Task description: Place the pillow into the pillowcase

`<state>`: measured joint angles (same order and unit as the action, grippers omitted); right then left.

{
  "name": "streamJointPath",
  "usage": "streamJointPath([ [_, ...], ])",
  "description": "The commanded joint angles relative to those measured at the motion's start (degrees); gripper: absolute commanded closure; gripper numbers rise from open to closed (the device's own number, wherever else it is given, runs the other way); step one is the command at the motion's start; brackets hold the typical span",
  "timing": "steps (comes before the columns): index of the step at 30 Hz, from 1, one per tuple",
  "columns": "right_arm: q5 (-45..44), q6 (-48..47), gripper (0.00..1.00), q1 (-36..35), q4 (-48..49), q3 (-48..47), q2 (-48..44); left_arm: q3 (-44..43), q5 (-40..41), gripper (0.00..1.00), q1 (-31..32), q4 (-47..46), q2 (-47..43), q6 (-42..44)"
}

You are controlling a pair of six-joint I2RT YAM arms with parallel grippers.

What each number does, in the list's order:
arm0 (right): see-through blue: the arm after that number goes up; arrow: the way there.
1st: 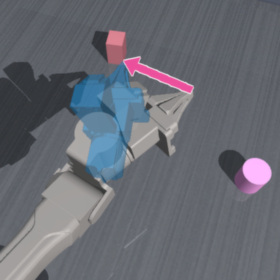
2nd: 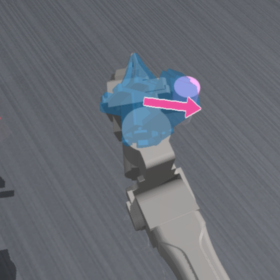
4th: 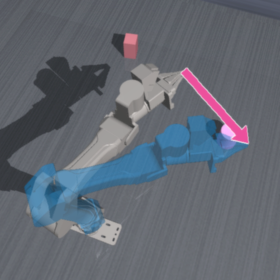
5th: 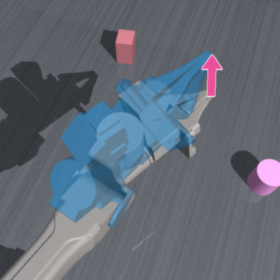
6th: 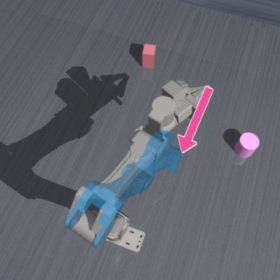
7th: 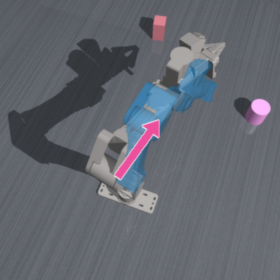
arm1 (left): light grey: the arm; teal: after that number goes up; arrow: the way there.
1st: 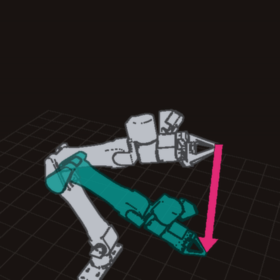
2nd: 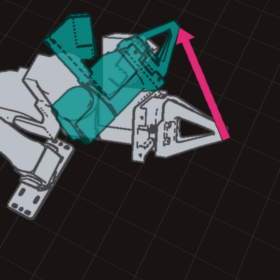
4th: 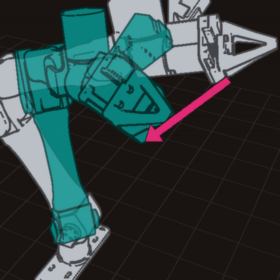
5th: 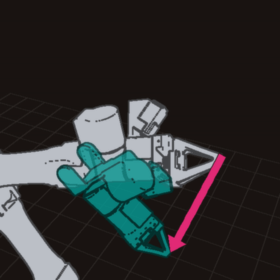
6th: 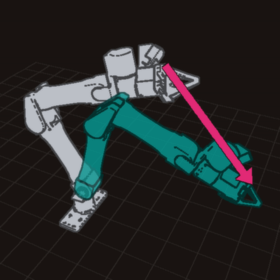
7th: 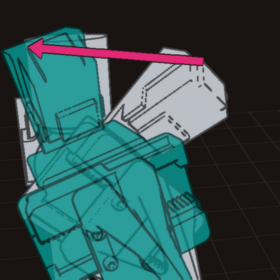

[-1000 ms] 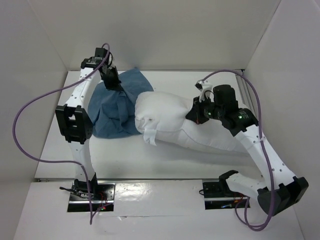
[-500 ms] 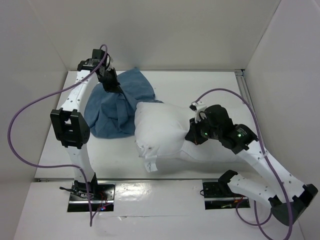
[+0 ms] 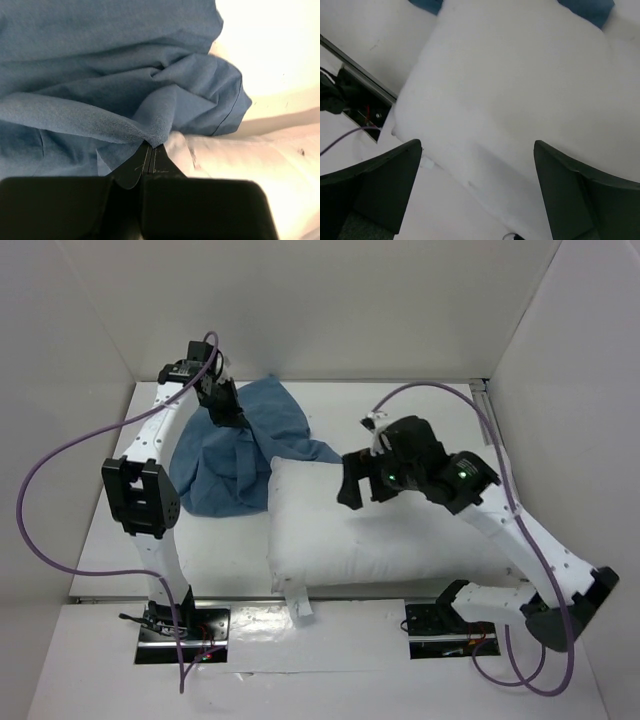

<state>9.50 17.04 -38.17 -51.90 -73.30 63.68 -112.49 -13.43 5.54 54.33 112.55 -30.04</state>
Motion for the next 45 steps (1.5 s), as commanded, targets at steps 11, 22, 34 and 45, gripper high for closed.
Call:
streamJointPath([
  [11, -20.04, 10.65, 0.0, -22.57, 2.32, -8.79, 28.77, 6.39, 2.79, 1.0, 2.02, -1.42, -10.06, 0.77],
  [22, -14.77, 4.94, 1.0, -21.67, 4.27, -10.46, 22.63, 7.29, 2.27, 1.0, 2.02, -1.94, -14.12, 1.92],
  [34, -12.48, 5.29, 1.0, -28.37, 4.96, -13.36, 24.99, 8.07, 1.57, 1.0, 2.55, -1.94, -14.72, 1.92],
  [45, -12.84, 2.39, 1.0, -7.98, 11.55, -19.69, 28.25, 18.79, -1.32, 1.0, 2.55, -0.8, -26.59, 5.16],
])
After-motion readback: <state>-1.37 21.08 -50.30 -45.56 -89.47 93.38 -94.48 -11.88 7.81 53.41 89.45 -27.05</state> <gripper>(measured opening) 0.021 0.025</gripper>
